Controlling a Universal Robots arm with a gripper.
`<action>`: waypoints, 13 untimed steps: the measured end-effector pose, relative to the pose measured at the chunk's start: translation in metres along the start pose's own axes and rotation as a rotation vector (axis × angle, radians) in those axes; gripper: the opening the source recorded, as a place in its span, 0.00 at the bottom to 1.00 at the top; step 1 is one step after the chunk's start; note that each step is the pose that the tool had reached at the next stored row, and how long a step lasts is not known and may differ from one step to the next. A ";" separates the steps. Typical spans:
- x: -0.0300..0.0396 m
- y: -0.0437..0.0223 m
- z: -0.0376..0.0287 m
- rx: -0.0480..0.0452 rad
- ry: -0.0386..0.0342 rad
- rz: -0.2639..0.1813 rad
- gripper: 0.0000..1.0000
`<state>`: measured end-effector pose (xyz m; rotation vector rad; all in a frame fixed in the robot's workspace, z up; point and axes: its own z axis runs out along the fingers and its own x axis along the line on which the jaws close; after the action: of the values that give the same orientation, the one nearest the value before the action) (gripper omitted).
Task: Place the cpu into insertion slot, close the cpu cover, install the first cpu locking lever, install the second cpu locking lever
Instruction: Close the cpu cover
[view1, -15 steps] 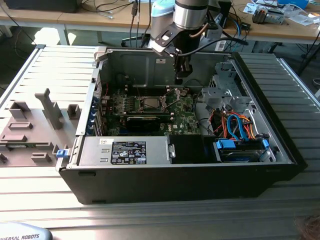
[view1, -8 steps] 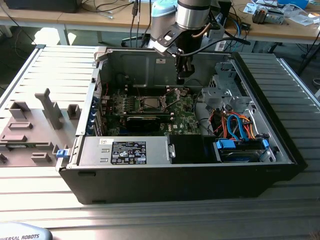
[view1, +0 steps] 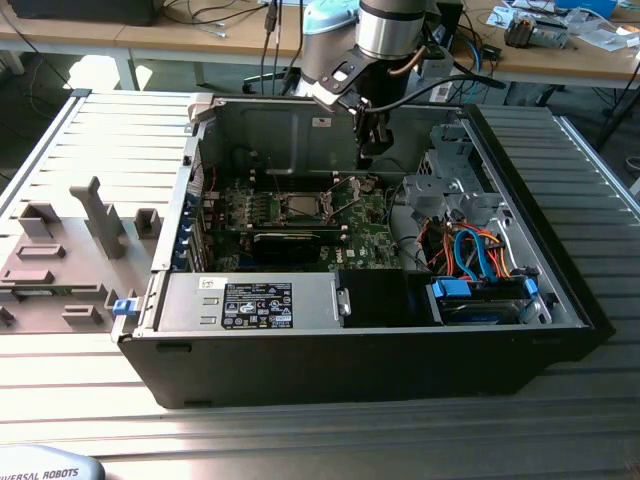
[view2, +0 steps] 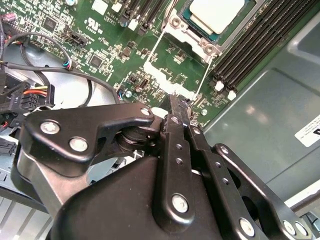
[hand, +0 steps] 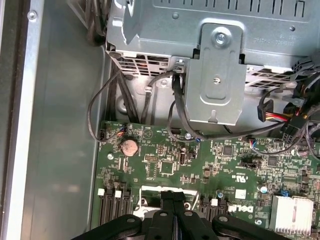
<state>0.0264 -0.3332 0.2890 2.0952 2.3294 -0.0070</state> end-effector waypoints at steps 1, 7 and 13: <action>-0.0001 0.0010 0.0000 0.0001 -0.0001 0.000 0.11; -0.0007 0.0063 0.0000 0.0001 0.0000 0.000 0.11; -0.0013 0.0121 0.0001 0.0001 -0.0001 0.000 0.11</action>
<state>0.0386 -0.3332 0.2889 2.0953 2.3294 -0.0072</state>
